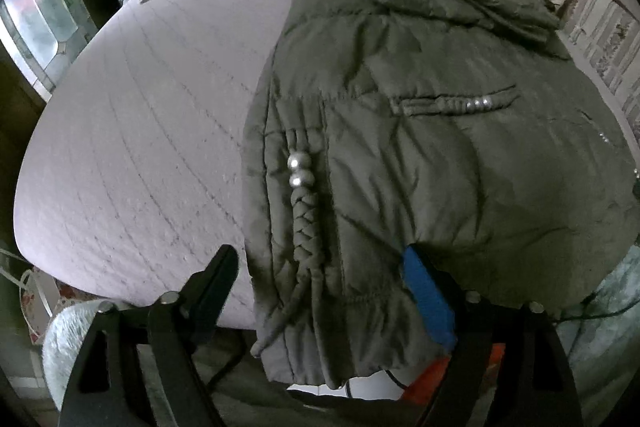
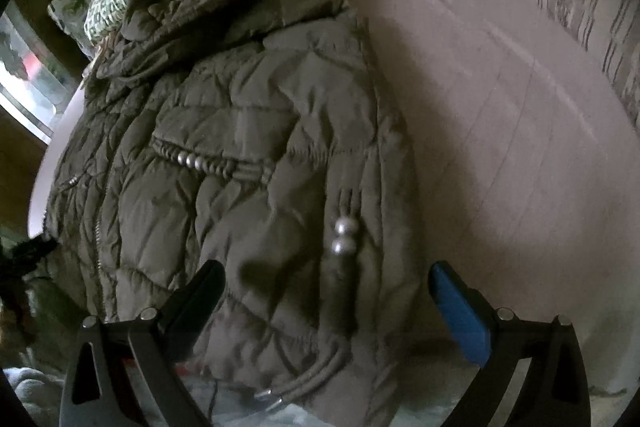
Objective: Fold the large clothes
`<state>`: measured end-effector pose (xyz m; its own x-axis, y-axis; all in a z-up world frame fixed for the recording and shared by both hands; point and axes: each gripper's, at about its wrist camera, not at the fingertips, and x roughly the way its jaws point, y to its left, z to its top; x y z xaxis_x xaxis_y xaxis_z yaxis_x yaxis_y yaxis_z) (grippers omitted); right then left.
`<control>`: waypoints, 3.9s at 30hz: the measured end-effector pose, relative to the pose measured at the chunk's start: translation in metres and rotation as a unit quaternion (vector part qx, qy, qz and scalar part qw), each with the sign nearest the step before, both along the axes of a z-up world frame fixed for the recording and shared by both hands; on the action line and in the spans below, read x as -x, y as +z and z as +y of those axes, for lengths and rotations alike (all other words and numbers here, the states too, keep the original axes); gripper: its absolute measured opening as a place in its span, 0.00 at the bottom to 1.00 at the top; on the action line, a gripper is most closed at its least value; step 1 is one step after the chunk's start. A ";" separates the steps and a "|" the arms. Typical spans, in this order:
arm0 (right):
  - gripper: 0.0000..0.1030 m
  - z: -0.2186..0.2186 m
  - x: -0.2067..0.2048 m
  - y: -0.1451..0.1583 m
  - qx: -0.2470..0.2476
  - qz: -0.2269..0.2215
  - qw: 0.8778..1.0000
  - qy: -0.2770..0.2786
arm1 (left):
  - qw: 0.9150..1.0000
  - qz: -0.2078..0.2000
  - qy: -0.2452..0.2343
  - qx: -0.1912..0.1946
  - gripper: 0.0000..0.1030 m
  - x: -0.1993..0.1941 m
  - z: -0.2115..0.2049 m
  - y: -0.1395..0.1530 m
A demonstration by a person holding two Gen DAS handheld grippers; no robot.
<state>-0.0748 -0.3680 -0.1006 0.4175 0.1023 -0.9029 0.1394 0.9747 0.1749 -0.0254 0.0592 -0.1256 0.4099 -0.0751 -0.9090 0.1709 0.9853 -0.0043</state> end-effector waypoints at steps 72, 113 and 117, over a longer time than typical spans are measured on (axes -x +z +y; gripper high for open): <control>0.21 -0.017 -0.059 0.161 -0.153 -0.184 0.971 0.029 | 0.985 -0.126 -0.023 0.115 0.18 -0.084 -0.037 0.199; 0.20 -0.056 -0.268 0.156 -0.177 -0.163 0.967 -0.085 | 0.986 -0.134 0.082 0.062 0.18 -0.279 -0.064 0.178; 0.20 -0.058 -0.287 0.147 -0.174 -0.157 0.968 -0.093 | 0.986 -0.136 0.082 0.049 0.18 -0.295 -0.069 0.168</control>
